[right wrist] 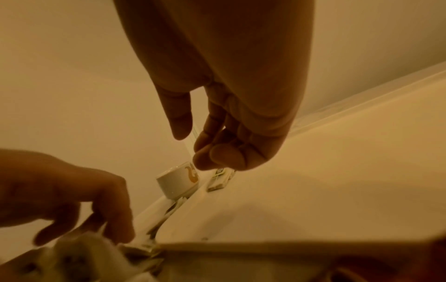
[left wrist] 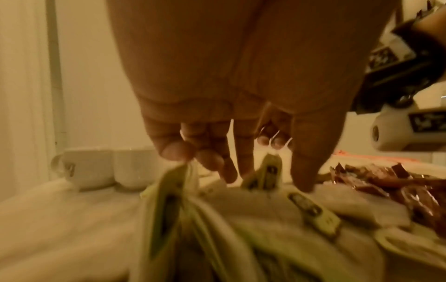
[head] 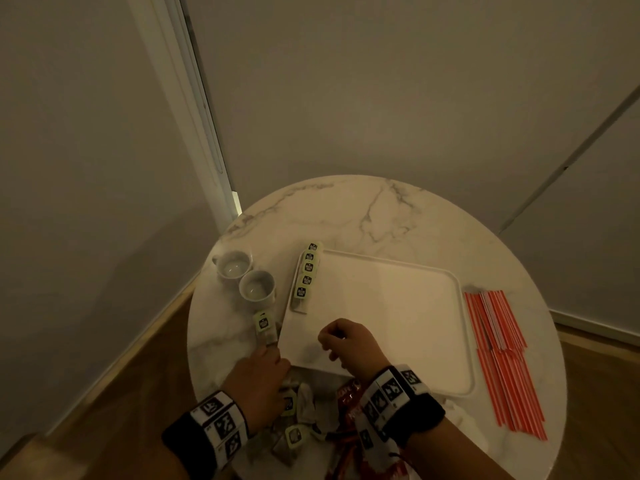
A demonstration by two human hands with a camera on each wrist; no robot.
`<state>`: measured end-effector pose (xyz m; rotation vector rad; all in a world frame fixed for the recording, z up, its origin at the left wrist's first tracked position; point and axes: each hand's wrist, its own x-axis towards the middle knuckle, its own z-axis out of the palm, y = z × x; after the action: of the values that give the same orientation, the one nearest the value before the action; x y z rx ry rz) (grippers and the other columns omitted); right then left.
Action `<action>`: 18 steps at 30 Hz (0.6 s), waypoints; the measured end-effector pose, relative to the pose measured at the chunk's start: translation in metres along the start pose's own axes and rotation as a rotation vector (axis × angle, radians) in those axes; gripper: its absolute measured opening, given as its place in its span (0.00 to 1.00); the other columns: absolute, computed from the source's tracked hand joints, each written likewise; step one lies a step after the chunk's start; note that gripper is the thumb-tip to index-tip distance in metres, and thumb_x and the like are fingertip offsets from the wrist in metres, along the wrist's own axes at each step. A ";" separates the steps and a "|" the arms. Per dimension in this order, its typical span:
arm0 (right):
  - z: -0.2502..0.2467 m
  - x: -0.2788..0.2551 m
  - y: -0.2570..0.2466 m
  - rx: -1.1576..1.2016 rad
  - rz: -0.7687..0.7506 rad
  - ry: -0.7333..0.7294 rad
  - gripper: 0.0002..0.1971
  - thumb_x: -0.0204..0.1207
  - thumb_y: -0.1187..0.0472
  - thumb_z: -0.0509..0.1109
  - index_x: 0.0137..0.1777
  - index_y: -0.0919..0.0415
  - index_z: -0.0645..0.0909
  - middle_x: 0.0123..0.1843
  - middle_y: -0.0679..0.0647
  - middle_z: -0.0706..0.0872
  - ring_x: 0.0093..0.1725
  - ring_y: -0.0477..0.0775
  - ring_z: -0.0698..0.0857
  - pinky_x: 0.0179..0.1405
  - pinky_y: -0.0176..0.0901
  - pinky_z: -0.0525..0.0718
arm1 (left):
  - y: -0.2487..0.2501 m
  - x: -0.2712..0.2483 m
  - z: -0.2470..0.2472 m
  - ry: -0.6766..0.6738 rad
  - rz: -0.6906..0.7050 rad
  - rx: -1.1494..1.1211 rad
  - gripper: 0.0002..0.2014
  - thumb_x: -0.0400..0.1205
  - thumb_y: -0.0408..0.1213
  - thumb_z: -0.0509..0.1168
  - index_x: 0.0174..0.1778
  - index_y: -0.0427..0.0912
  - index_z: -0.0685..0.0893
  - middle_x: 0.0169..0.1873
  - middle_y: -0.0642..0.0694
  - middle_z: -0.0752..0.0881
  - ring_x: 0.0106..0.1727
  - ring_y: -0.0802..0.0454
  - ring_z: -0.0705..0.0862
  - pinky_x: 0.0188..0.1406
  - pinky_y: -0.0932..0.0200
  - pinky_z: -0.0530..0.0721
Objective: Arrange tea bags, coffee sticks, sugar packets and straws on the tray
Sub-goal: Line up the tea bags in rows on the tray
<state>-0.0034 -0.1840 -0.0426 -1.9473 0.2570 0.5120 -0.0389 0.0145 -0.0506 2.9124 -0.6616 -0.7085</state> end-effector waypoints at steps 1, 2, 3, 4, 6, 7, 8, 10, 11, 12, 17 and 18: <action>0.000 -0.005 0.001 0.004 0.002 -0.002 0.04 0.78 0.58 0.70 0.46 0.59 0.83 0.42 0.54 0.88 0.34 0.47 0.83 0.25 0.29 0.75 | 0.003 0.001 0.004 0.014 -0.024 0.025 0.28 0.78 0.51 0.60 0.74 0.49 0.69 0.74 0.49 0.68 0.73 0.47 0.66 0.66 0.49 0.75; 0.000 -0.009 0.002 0.004 -0.002 -0.005 0.04 0.78 0.59 0.70 0.47 0.59 0.84 0.42 0.54 0.88 0.34 0.47 0.83 0.25 0.28 0.76 | 0.005 0.001 0.008 0.048 -0.035 0.059 0.25 0.79 0.49 0.59 0.74 0.49 0.70 0.73 0.49 0.69 0.73 0.46 0.67 0.64 0.49 0.75; -0.001 -0.013 0.004 -0.002 -0.011 -0.012 0.05 0.78 0.59 0.70 0.48 0.60 0.84 0.42 0.54 0.88 0.33 0.47 0.83 0.27 0.29 0.77 | 0.005 0.001 0.008 0.075 -0.037 0.069 0.22 0.80 0.47 0.58 0.72 0.49 0.73 0.72 0.50 0.72 0.71 0.46 0.69 0.62 0.48 0.76; -0.001 -0.016 0.005 -0.013 -0.020 -0.019 0.05 0.78 0.59 0.70 0.48 0.61 0.84 0.42 0.53 0.87 0.33 0.46 0.83 0.29 0.30 0.79 | 0.006 0.002 0.004 0.100 -0.016 0.067 0.19 0.80 0.46 0.58 0.66 0.50 0.79 0.67 0.50 0.77 0.68 0.45 0.74 0.57 0.47 0.79; -0.002 -0.022 0.006 -0.037 -0.037 -0.035 0.04 0.77 0.59 0.72 0.47 0.59 0.84 0.41 0.50 0.86 0.35 0.46 0.83 0.37 0.34 0.82 | 0.009 0.001 -0.008 0.178 0.054 0.018 0.12 0.74 0.48 0.59 0.41 0.51 0.87 0.43 0.52 0.86 0.48 0.45 0.85 0.35 0.49 0.85; -0.002 -0.024 0.006 -0.053 -0.046 -0.045 0.04 0.76 0.58 0.73 0.47 0.56 0.83 0.42 0.49 0.86 0.38 0.46 0.83 0.40 0.37 0.83 | 0.010 0.000 -0.014 0.237 0.065 -0.021 0.12 0.71 0.50 0.57 0.29 0.51 0.83 0.32 0.54 0.84 0.37 0.48 0.85 0.25 0.54 0.81; -0.003 -0.028 0.005 -0.060 -0.059 -0.065 0.05 0.75 0.56 0.74 0.49 0.52 0.83 0.44 0.47 0.86 0.41 0.46 0.84 0.43 0.39 0.83 | 0.010 0.001 -0.018 0.305 0.067 -0.069 0.13 0.70 0.52 0.56 0.25 0.51 0.79 0.26 0.55 0.80 0.31 0.51 0.83 0.23 0.58 0.77; -0.006 -0.033 0.000 -0.013 -0.094 -0.138 0.12 0.73 0.54 0.76 0.55 0.47 0.82 0.51 0.47 0.86 0.48 0.47 0.86 0.44 0.38 0.83 | 0.014 0.002 -0.036 0.354 0.012 -0.310 0.12 0.73 0.53 0.60 0.28 0.50 0.76 0.27 0.55 0.76 0.31 0.55 0.77 0.30 0.58 0.72; -0.006 -0.036 -0.004 0.028 -0.113 -0.175 0.15 0.72 0.54 0.77 0.58 0.46 0.81 0.54 0.49 0.87 0.50 0.48 0.87 0.43 0.37 0.83 | 0.016 0.002 -0.045 0.328 -0.023 -0.457 0.12 0.75 0.51 0.63 0.31 0.48 0.77 0.28 0.54 0.76 0.32 0.56 0.75 0.33 0.58 0.72; -0.008 -0.039 -0.008 0.072 -0.137 -0.199 0.15 0.73 0.56 0.76 0.59 0.48 0.81 0.55 0.51 0.87 0.50 0.49 0.88 0.41 0.36 0.84 | 0.018 0.003 -0.053 0.308 -0.053 -0.615 0.12 0.76 0.48 0.66 0.32 0.46 0.78 0.28 0.52 0.77 0.31 0.57 0.75 0.34 0.59 0.73; -0.015 -0.045 -0.028 0.363 -0.227 -0.097 0.03 0.79 0.66 0.69 0.49 0.66 0.83 0.38 0.60 0.86 0.33 0.52 0.83 0.28 0.42 0.81 | 0.035 0.003 -0.086 0.190 -0.096 -1.448 0.04 0.77 0.33 0.71 0.45 0.37 0.84 0.33 0.43 0.89 0.36 0.51 0.88 0.35 0.59 0.85; -0.016 -0.044 -0.032 0.423 -0.213 -0.057 0.04 0.79 0.67 0.69 0.48 0.69 0.83 0.37 0.61 0.85 0.31 0.53 0.82 0.27 0.43 0.80 | 0.038 0.005 -0.087 0.161 -0.096 -1.592 0.09 0.75 0.33 0.72 0.49 0.35 0.84 0.39 0.38 0.89 0.40 0.46 0.88 0.36 0.55 0.85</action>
<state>-0.0256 -0.1877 0.0091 -1.5241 0.1077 0.3390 -0.0100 -0.0245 0.0308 1.4654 0.1296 -0.5490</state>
